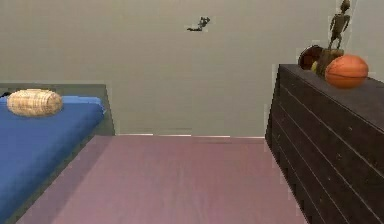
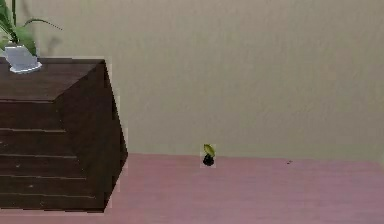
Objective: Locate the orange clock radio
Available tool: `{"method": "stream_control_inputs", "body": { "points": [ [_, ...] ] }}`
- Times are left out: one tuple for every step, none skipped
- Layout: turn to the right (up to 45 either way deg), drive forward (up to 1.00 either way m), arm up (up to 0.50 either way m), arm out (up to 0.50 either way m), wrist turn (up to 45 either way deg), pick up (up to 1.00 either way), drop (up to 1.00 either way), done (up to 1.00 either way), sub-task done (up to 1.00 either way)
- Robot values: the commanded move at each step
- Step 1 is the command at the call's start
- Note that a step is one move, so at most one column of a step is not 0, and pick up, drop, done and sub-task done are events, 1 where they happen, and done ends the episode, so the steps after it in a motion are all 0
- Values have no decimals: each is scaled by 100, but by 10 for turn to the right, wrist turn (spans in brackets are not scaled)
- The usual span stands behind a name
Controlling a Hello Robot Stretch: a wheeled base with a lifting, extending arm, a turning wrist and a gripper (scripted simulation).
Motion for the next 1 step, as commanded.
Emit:
{"method": "stream_control_inputs", "body": {
  "points": [
    [150,0,0,0,0,0,0,0,0]
  ]
}}
